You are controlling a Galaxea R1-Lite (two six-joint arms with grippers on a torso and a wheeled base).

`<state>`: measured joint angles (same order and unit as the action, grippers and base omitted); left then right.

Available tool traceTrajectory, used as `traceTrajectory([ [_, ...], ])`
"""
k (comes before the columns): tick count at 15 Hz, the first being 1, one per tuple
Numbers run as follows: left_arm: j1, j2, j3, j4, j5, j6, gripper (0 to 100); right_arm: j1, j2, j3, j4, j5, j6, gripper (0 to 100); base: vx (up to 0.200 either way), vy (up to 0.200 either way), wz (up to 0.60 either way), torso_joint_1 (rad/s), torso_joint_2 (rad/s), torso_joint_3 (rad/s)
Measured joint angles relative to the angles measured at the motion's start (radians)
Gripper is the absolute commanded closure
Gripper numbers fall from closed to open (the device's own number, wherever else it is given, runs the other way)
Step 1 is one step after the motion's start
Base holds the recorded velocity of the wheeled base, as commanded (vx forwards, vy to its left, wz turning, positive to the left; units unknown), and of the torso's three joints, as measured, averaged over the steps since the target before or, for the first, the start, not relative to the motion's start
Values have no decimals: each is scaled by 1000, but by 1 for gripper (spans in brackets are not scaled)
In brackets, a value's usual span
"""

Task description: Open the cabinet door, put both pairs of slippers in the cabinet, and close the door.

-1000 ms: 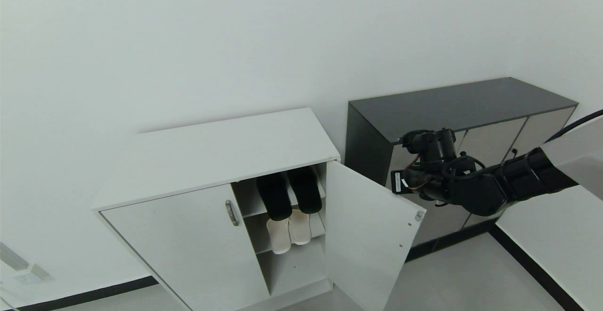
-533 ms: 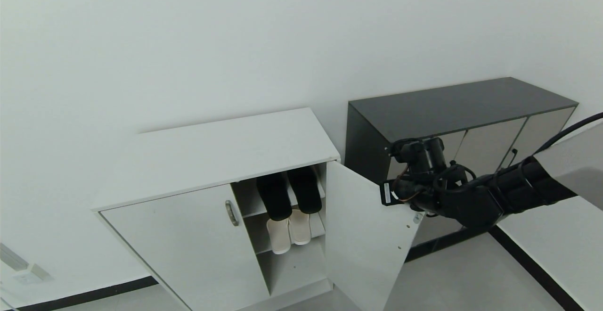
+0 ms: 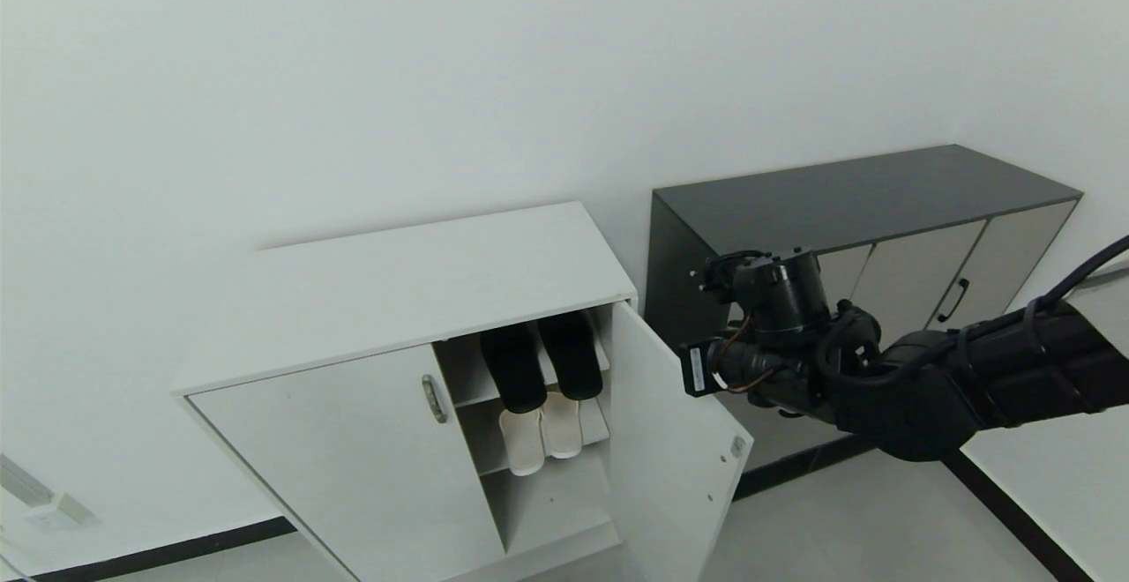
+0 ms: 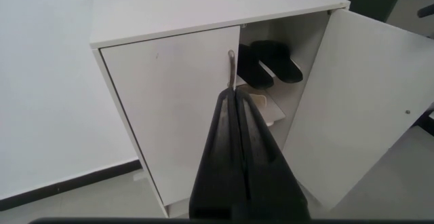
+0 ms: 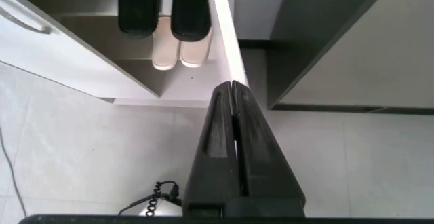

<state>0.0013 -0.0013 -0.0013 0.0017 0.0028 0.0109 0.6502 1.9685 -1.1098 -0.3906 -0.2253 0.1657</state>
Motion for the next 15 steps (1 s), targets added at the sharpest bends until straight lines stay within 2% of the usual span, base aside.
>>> traceTrajectory([
  [2, 0, 0, 0, 0, 1, 0, 100, -19, -8, 17, -3, 0, 0, 100, 0, 0, 0, 0, 0, 0],
  [7, 0, 0, 0, 0, 1, -5, 100, -42, -14, 38, -4, 0, 0, 100, -200, 0, 0, 5, 6, 2],
  [15, 0, 0, 0, 0, 1, -5, 100, -44, 70, 29, -78, -1, -3, 100, 0, 0, 0, 0, 0, 0],
])
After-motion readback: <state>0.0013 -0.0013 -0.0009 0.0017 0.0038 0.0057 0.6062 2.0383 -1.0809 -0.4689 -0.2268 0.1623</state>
